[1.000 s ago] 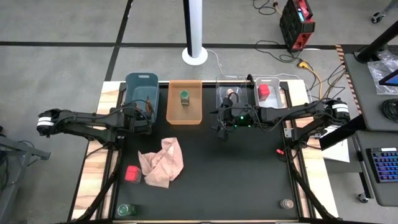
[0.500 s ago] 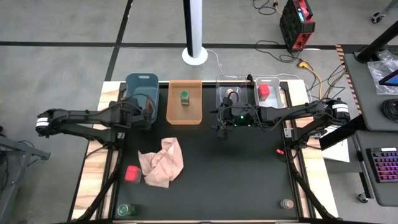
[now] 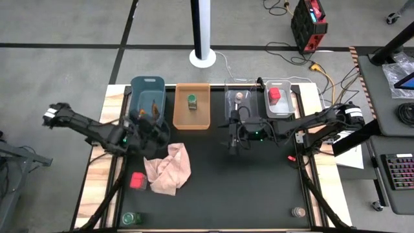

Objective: Sort spices by type
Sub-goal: Put the brown seasoning bottle into the transparent bin

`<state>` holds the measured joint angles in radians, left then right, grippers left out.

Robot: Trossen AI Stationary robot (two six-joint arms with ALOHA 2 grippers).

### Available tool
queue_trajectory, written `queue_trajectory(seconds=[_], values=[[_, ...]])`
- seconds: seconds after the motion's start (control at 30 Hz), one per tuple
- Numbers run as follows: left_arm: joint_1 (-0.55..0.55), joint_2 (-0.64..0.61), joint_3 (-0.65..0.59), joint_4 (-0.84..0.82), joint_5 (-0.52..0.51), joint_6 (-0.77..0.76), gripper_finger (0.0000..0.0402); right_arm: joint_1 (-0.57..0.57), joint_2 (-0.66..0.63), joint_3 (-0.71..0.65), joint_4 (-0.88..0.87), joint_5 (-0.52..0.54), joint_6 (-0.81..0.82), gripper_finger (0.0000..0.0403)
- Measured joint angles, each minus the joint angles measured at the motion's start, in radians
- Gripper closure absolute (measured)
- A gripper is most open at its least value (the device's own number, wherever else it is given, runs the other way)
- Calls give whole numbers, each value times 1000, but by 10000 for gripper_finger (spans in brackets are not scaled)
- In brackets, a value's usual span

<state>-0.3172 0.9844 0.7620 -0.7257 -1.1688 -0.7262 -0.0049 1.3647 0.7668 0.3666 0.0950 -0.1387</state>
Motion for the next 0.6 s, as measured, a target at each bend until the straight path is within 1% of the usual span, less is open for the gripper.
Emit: queue_trajectory(seconds=[0.1,0.17,0.27,0.4,0.6], values=[[-86,14,2,7,-126,4,312,1,0,1,7,7,-1,113],[-118,24,13,8,-132,-1,312,1,0,6,6,9,42,118],[-135,37,40,11,-32,-7,312,0,0,9,7,10,118,123],[-134,67,89,9,173,-8,312,1,0,9,6,9,194,129],[-134,134,201,8,448,-9,312,1,0,9,6,9,217,121]])
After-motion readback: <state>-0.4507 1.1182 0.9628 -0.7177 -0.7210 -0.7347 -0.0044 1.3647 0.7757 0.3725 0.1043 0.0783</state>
